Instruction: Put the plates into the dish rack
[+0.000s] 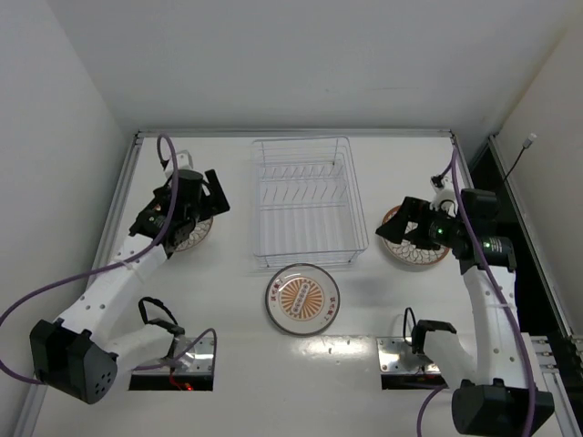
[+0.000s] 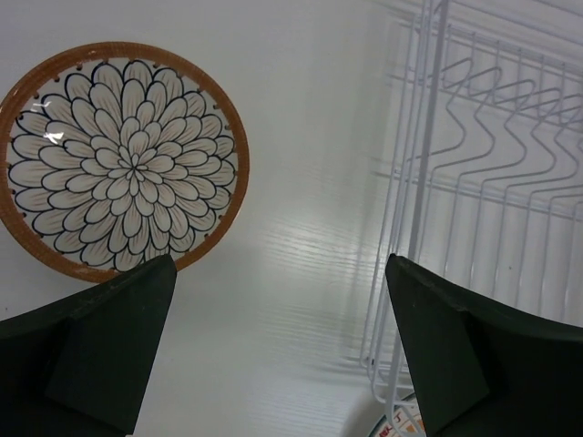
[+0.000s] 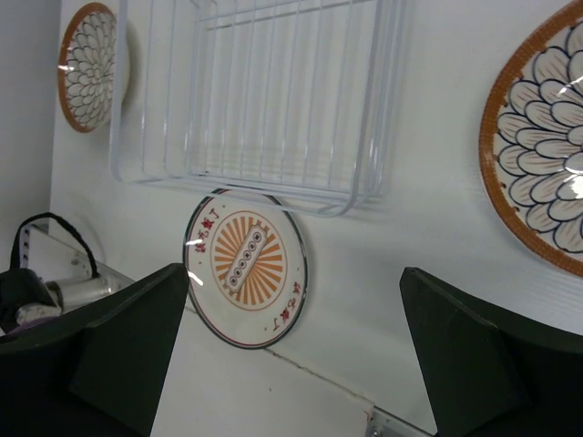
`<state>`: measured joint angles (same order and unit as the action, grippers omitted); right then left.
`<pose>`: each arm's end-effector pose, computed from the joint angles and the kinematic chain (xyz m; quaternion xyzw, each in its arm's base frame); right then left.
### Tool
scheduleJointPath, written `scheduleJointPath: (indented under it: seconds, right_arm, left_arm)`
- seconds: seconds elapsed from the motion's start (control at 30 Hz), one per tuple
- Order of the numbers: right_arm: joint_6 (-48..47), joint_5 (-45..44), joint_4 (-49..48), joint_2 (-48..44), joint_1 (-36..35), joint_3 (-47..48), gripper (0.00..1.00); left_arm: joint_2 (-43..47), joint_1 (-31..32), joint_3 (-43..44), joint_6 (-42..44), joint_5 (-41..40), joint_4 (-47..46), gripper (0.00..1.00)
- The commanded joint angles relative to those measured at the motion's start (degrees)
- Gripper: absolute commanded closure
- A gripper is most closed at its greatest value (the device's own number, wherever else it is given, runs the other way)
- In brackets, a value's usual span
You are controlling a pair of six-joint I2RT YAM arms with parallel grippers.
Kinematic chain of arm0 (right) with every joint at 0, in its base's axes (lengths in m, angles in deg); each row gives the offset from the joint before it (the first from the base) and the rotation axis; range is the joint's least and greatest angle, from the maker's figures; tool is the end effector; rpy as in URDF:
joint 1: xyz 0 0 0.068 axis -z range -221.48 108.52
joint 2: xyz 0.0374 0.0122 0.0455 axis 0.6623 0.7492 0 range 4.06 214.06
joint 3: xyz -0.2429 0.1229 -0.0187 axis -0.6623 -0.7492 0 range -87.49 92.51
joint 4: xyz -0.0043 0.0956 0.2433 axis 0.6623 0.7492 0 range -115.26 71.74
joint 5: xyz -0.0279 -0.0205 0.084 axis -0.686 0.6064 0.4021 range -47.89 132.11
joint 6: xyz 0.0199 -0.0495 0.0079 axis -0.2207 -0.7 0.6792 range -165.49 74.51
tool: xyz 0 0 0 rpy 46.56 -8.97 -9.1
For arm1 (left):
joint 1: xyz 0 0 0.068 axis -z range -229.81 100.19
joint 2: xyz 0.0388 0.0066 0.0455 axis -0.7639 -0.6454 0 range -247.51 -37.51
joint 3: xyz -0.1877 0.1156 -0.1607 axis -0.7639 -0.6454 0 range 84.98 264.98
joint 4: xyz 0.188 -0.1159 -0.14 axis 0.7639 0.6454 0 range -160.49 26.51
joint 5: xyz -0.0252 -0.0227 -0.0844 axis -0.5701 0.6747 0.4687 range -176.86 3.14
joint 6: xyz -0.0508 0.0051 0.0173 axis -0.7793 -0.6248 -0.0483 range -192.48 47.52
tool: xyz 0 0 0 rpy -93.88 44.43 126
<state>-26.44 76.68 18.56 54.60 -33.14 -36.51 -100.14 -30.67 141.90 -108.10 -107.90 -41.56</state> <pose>0.1729 -0.0049 0.3082 0.0933 0.8798 0.3069 0.3508 0.2278 -0.0655 0.3223 -0.2087 0.8495 -0.0665 0.4799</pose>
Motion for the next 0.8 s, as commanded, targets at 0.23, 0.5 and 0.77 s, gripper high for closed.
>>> scheduleJointPath:
  seconds: [0.23,0.5,0.77]
  right_arm:
    - [8.10,-9.34,-6.89,4.90,2.37,-0.53,0.01]
    - [15.83,-9.34,-13.92,16.24,10.90,-1.58,0.01]
    - [12.78,-10.30,-9.65,18.89,25.93,-1.06,0.06]
  left_arm:
    - [10.06,3.88,-13.06,7.65,-2.69,-12.66,0.00]
    - [14.73,6.97,-17.38,11.53,2.22,-18.37,0.00]
    - [15.79,6.97,-17.90,11.53,3.37,-18.91,0.00]
